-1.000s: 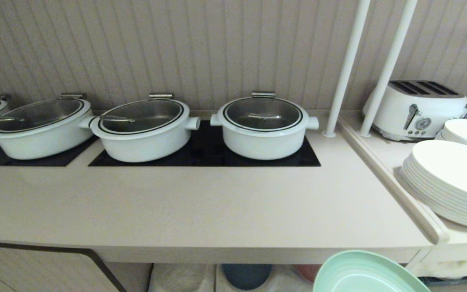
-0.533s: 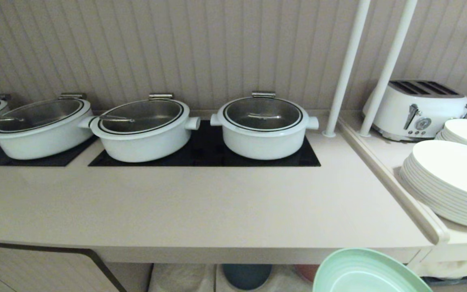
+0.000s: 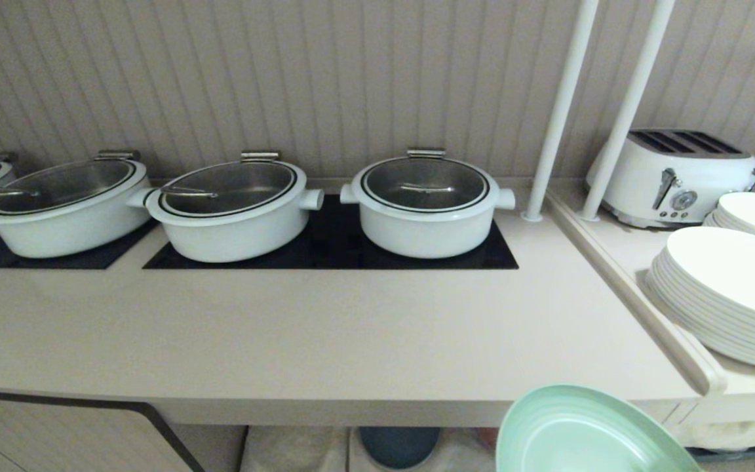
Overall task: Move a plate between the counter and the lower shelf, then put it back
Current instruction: Put the plate
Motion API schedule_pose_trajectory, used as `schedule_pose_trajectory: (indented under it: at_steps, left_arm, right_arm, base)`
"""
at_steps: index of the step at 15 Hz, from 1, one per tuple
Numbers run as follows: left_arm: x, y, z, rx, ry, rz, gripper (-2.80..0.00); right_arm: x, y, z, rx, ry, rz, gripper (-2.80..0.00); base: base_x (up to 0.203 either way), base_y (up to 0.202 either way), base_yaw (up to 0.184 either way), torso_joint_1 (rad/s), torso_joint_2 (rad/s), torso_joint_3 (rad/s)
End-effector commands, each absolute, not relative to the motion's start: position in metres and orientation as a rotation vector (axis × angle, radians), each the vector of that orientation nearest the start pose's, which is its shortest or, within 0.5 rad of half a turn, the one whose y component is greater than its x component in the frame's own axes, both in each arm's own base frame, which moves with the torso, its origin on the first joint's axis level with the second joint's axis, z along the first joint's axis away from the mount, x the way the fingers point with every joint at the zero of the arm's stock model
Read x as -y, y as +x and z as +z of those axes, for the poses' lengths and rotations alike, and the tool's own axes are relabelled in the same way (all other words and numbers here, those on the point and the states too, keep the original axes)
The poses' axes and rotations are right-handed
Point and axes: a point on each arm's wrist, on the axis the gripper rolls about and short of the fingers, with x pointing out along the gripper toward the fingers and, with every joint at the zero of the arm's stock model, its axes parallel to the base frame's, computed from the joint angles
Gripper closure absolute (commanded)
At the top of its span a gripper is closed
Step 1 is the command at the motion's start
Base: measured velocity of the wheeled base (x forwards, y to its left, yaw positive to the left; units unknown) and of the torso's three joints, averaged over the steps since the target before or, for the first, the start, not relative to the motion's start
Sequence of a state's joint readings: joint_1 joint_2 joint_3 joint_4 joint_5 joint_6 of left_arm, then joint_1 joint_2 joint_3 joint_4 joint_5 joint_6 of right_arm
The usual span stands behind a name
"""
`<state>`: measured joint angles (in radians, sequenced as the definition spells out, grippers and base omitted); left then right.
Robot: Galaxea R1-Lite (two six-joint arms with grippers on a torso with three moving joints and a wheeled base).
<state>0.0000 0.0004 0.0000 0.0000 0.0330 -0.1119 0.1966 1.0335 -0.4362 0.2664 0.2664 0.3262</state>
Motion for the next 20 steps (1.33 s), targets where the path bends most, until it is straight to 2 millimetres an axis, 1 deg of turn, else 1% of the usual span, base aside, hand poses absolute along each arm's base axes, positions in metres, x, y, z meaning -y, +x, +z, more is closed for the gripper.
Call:
schedule_pose_trajectory:
  at_steps: [1,5,9,13,17,20]
  left_arm:
    - [-0.001,-0.023,0.075,0.002,-0.113,0.034,0.00]
    - [-0.001,-0.023,0.076,0.003,-0.114,0.034,0.00]
    - [-0.001,-0.023,0.075,0.002,-0.114,0.034,0.00]
    - [-0.001,-0.023,0.075,0.002,-0.113,0.034,0.00]
    - [-0.001,-0.023,0.075,0.002,-0.114,0.034,0.00]
    - [-0.001,-0.023,0.076,0.003,-0.114,0.034,0.00]
  right_arm:
    - [-0.027,0.106,0.145,-0.963,0.331,0.284,0.00]
    - [-0.031,0.124,0.153,-0.963,0.335,0.302,0.00]
    - [-0.036,0.149,0.162,-0.959,0.324,0.309,0.00]
    - [-0.041,0.172,0.167,-0.965,0.295,0.343,0.00]
    - [-0.048,0.202,0.175,-0.963,0.288,0.374,0.00]
    - [-0.054,0.225,0.176,-0.970,0.285,0.384,0.00]
  base:
    - [0.000,0.000,0.000,0.000,0.00,0.000]
    - [0.000,0.000,0.000,0.000,0.00,0.000]
    - [0.000,0.000,0.000,0.000,0.00,0.000]
    - [0.000,0.000,0.000,0.000,0.00,0.000]
    - [0.000,0.000,0.000,0.000,0.00,0.000]
    - [0.000,0.000,0.000,0.000,0.00,0.000]
